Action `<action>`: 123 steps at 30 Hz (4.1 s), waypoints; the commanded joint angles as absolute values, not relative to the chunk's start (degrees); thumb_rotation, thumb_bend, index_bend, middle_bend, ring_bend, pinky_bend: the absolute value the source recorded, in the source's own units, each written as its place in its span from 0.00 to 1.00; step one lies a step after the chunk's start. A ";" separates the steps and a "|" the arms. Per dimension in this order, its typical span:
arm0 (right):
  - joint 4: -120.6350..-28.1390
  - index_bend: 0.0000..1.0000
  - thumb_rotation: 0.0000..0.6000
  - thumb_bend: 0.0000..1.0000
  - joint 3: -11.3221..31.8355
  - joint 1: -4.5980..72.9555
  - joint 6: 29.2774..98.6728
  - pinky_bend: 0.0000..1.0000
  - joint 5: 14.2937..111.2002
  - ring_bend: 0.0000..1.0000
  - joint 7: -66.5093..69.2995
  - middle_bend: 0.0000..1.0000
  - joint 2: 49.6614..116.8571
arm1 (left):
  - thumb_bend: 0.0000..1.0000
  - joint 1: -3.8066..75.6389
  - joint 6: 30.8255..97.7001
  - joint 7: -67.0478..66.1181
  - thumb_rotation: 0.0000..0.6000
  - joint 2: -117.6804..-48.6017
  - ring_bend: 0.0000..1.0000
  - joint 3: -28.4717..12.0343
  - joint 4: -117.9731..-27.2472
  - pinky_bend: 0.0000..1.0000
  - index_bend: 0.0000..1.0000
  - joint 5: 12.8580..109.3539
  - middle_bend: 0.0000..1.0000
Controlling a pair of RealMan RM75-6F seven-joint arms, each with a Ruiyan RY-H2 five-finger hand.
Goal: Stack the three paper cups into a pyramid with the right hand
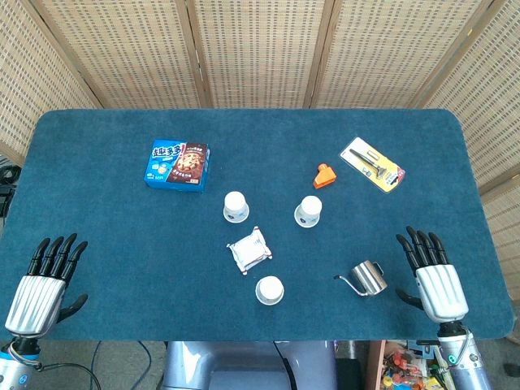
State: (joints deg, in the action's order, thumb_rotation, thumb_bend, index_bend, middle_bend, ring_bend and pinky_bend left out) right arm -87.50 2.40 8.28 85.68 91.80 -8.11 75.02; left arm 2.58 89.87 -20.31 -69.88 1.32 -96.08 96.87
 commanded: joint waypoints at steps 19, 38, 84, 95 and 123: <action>-87.71 0.00 1.00 0.06 2.42 8.32 85.64 0.00 91.86 0.00 -7.89 0.00 74.91 | 0.20 2.67 89.67 -20.10 1.00 -69.87 0.00 1.28 -96.06 0.00 0.00 96.91 0.00; -87.29 0.00 1.00 0.06 2.20 8.81 84.99 0.00 92.34 0.00 -7.17 0.00 75.45 | 0.20 2.67 89.62 -20.35 1.00 -69.94 0.00 1.17 -96.11 0.00 0.00 96.72 0.00; -88.88 0.23 1.00 0.06 25.41 52.00 53.46 0.00 59.83 0.00 -32.53 0.00 91.15 | 0.20 4.43 86.02 -17.73 1.00 -70.23 0.00 -0.17 -94.74 0.00 0.00 92.28 0.00; -78.91 0.24 1.00 0.06 24.35 58.12 49.21 0.00 53.34 0.00 -31.70 0.00 96.37 | 0.20 5.21 84.15 -17.56 1.00 -70.82 0.00 -0.53 -93.78 0.00 0.00 90.23 0.00; -57.25 0.26 1.00 0.06 20.96 68.14 42.05 0.00 53.64 0.00 -24.30 0.00 107.83 | 0.20 6.68 81.68 -17.62 1.00 -72.03 0.00 -0.78 -91.86 0.00 0.00 87.20 0.00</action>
